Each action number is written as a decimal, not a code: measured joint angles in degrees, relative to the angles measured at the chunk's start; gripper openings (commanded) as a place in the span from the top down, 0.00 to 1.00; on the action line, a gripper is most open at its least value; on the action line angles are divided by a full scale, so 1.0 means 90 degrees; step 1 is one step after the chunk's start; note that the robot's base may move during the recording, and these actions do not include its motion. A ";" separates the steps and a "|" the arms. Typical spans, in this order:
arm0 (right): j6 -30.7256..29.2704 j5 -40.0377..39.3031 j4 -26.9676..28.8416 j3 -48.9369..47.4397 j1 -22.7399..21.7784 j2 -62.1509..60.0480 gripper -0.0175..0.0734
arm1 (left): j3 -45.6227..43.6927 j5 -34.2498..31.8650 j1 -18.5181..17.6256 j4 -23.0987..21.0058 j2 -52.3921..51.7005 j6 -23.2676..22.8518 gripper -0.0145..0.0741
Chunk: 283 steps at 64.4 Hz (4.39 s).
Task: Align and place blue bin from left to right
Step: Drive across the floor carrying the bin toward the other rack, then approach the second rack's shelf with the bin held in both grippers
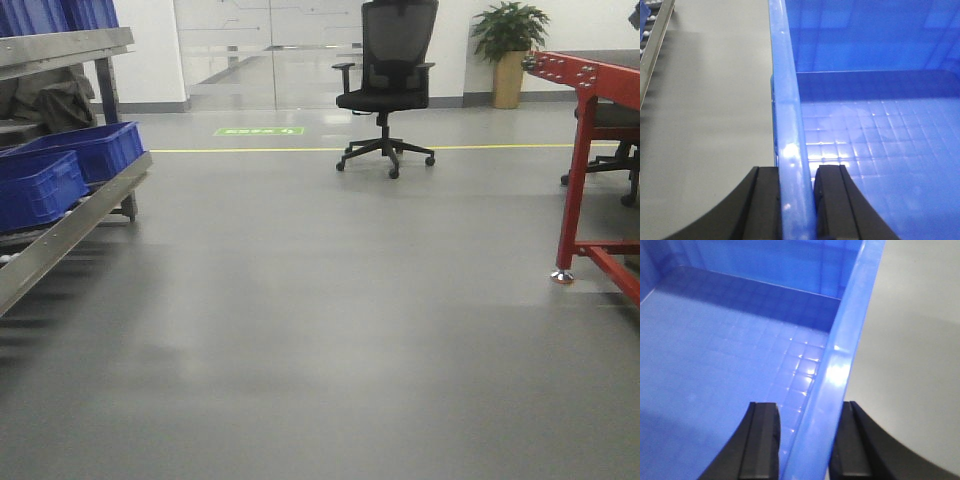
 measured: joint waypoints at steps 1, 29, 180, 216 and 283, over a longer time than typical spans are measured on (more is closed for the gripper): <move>0.0000 0.0000 0.0000 0.0000 0.0000 0.0000 0.89 | 0.0000 0.0000 0.0000 0.0000 0.0000 0.0000 0.85; 0.0000 0.0000 0.0000 0.0000 0.0000 0.0000 0.89 | 0.0000 0.0000 0.0000 0.0000 0.0000 0.0000 0.85; 0.0000 0.0000 0.0042 0.0000 -0.0024 0.0014 0.89 | 0.0000 -0.0023 0.0000 -0.0012 0.0000 0.0000 0.85; 0.0000 0.0000 0.0042 0.0000 -0.0024 0.0014 0.89 | 0.0000 -0.0036 0.0000 -0.0012 0.0000 0.0000 0.85; 0.0000 -0.0023 0.0042 0.0000 -0.0033 0.0014 0.89 | 0.0000 -0.0036 0.0000 -0.0012 0.0000 0.0000 0.85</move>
